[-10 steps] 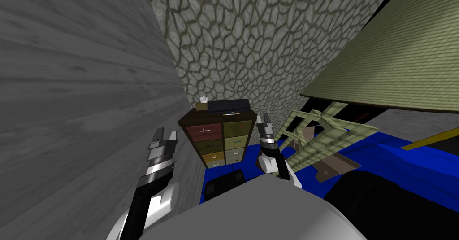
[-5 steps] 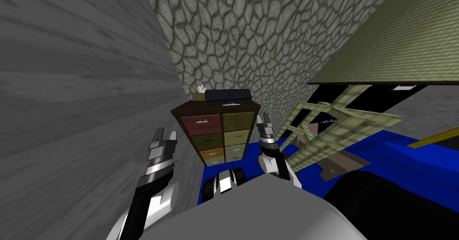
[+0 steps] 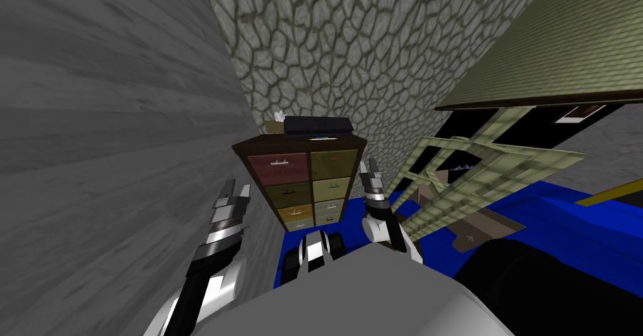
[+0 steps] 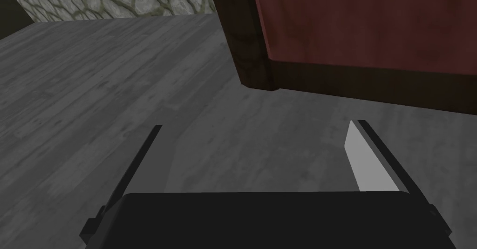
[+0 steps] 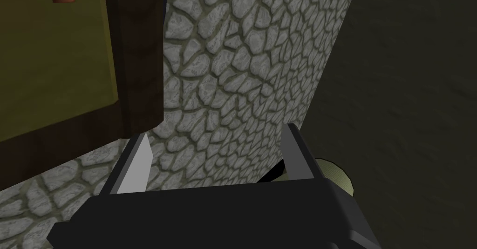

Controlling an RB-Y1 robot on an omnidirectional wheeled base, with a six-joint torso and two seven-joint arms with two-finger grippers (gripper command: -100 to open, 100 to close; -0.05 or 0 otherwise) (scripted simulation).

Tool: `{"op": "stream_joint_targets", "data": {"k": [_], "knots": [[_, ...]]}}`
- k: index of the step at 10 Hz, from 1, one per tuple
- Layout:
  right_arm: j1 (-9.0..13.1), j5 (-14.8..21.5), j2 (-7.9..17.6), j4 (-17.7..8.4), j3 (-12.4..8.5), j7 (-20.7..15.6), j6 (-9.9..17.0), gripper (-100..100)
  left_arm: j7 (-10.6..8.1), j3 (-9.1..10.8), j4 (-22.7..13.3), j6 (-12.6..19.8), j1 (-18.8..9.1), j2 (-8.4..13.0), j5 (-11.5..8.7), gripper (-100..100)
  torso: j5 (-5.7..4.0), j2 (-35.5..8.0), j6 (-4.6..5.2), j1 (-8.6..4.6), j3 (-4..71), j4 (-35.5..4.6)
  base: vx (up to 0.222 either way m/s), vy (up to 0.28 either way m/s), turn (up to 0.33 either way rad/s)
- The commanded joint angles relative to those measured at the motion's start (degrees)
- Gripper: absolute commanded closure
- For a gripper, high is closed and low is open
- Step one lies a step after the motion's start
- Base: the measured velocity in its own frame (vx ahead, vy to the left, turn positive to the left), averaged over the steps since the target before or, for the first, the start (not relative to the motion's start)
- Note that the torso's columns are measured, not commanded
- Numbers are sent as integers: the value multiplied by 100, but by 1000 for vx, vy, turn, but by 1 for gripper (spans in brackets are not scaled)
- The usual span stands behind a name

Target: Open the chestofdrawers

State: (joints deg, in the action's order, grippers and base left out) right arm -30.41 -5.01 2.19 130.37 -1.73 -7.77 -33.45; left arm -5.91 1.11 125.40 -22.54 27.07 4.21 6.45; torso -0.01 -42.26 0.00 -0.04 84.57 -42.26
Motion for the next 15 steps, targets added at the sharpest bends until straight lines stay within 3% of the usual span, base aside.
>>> {"op": "stream_joint_targets", "data": {"k": [1, 7, 15], "knots": [[0, 0, 0, 0, 0, 0, 0, 0, 0, -18, -274, -94, -60, 251, -23, -100, 0, -2, 0, 1, 0, -2, 3, -37, 0], [0, 0, 0, 0, 0, 0, 0, 0, -16, -43, -1077, -331, -256, 501, -107, -100, 1, -2, 0, 4, 1, -2, 4, -43, 1], [0, 0, 0, 0, 0, 0, 0, 0, -37, -73, -2006, -624, -484, 510, -207, -100, 1, -1, 0, 5, 1, -2, 2, -41, 1]]}}
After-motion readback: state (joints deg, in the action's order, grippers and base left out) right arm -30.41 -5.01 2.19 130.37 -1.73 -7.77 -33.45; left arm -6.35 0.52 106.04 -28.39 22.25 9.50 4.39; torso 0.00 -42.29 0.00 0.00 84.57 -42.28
